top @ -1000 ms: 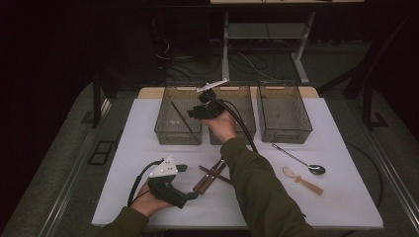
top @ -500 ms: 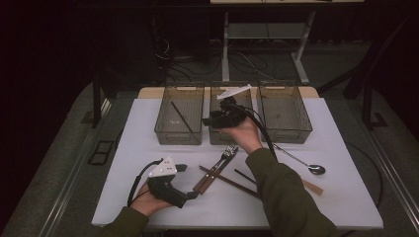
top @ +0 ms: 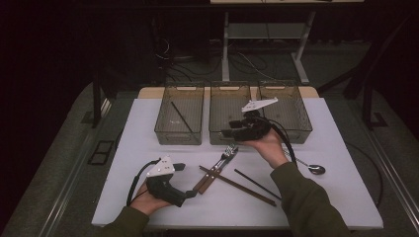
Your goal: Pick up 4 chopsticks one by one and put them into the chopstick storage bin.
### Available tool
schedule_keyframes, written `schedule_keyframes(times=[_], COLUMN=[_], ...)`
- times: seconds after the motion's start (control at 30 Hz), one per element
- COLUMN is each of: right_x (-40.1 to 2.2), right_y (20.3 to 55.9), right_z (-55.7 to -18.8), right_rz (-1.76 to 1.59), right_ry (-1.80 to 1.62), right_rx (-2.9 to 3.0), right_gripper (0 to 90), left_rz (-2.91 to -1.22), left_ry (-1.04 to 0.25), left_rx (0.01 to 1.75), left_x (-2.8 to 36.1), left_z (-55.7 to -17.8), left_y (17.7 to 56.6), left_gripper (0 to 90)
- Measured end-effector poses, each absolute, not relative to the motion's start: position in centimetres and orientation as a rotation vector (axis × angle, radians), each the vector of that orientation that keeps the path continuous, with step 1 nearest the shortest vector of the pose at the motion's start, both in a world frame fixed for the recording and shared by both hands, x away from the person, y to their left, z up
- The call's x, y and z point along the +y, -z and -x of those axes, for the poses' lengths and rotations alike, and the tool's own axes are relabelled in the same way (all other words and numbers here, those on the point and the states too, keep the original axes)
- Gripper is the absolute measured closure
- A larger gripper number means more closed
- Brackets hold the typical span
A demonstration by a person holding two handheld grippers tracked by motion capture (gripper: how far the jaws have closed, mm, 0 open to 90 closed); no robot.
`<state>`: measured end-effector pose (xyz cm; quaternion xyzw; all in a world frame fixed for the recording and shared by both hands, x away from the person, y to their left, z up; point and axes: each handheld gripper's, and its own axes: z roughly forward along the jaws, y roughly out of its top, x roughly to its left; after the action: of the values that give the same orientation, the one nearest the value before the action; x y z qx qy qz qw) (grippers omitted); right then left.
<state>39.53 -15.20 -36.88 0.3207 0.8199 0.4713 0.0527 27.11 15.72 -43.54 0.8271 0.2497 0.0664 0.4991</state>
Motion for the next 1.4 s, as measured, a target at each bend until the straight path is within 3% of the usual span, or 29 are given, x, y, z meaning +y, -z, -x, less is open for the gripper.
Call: schedule_keyframes(times=[1.2, 1.4], right_x=[-25.1, -26.7], right_y=[39.7, 40.6], right_z=[-30.2, -28.5], right_rz=[-0.965, -0.996], right_ry=[-1.371, -1.342], right_rx=[2.513, 2.536], right_gripper=[44.1, 47.5], left_rz=[-2.044, -2.042], left_ry=[-0.180, -0.180], left_rx=[0.584, 0.583], left_x=[15.8, 15.8], left_z=[-27.0, -26.9], left_y=[43.4, 43.4], left_gripper=[0.0, 0.0])
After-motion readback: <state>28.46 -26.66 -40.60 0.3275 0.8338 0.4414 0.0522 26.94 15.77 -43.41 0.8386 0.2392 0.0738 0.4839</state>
